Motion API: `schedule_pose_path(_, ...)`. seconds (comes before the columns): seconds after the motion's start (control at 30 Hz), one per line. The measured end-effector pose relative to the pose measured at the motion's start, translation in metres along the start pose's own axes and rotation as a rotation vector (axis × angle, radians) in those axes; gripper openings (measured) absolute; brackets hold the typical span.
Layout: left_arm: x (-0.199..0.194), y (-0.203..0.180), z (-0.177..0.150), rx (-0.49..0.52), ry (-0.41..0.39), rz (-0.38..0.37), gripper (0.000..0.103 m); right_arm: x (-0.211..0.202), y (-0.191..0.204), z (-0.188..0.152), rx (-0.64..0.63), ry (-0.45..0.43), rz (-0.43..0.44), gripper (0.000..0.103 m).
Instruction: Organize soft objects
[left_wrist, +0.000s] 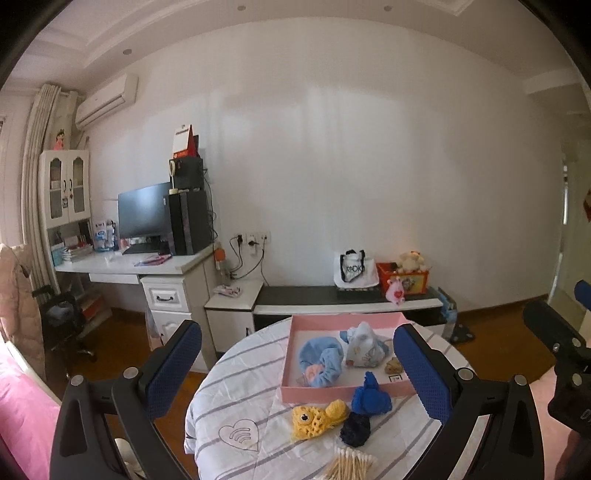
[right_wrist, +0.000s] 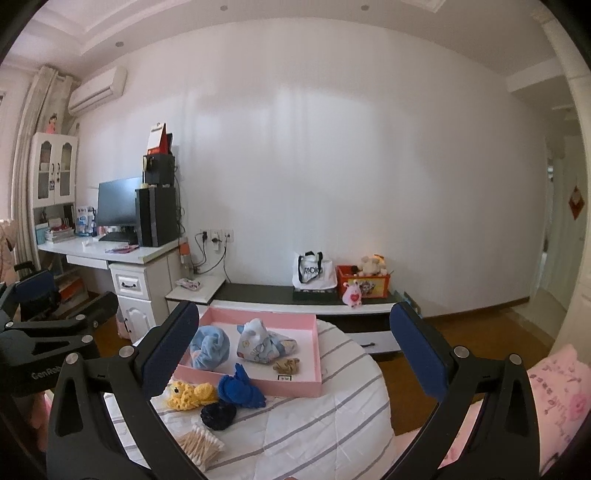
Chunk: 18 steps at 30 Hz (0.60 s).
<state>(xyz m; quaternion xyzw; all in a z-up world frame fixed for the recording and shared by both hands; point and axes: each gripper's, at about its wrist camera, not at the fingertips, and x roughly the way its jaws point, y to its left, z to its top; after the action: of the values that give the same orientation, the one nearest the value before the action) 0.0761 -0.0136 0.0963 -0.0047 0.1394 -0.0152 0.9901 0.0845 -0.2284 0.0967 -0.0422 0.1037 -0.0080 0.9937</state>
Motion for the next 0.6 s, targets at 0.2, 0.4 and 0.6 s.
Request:
schedule_pose_path(0.2,0.005,-0.004,-0.005,0.000,0.010,-0.017,0.103,-0.004,0.001,0.000,-0.008,-0.011,0.001,0.103)
schedule_pose_path(0.4,0.005,-0.004,-0.001,-0.007,0.008,-0.024,0.103,0.000,0.001,-0.002,-0.014,0.004,-0.005,0.103)
schedule_pose_path(0.6,0.008,-0.003,-0.001,-0.010,0.026,-0.021,0.103,0.005,-0.001,-0.004,-0.015,0.023,-0.008,0.103)
